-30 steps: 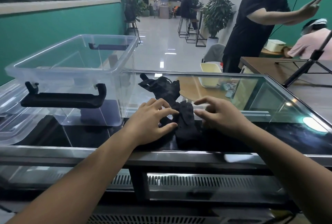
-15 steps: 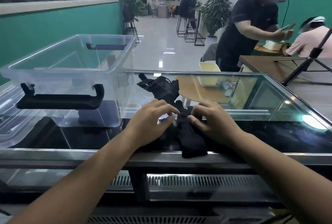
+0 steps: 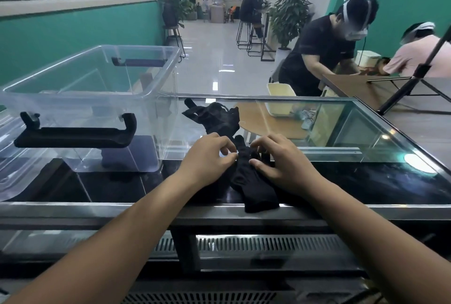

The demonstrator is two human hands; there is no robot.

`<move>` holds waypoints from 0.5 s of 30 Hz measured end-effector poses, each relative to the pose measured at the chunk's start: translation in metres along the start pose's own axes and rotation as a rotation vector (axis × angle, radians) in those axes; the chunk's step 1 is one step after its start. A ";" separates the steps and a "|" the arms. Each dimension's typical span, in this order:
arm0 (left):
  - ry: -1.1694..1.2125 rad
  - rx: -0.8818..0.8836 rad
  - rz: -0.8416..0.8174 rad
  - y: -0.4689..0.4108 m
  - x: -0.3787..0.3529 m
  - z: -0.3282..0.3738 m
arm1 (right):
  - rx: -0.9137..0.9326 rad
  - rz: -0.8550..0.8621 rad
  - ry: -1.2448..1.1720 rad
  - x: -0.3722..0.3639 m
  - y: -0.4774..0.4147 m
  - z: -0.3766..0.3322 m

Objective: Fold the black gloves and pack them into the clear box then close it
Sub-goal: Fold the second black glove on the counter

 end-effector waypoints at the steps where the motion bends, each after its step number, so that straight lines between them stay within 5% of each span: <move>1: 0.004 0.023 -0.001 -0.001 -0.002 0.003 | 0.005 -0.001 -0.004 0.000 0.000 0.000; 9: 0.007 0.143 -0.062 -0.006 -0.013 0.014 | 0.017 0.011 0.031 0.000 0.001 -0.003; 15: 0.043 0.127 0.108 0.000 -0.005 0.013 | -0.023 0.013 0.067 0.000 0.002 0.000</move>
Point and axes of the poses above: each hand's wrist, its own y-axis away from the middle knuckle, its own x-axis out of the back of the hand, z = x × y, the point moved 7 cm from there along -y, towards the middle knuckle, and after that the axes turned 3 degrees about x, right-handed, at the moved point
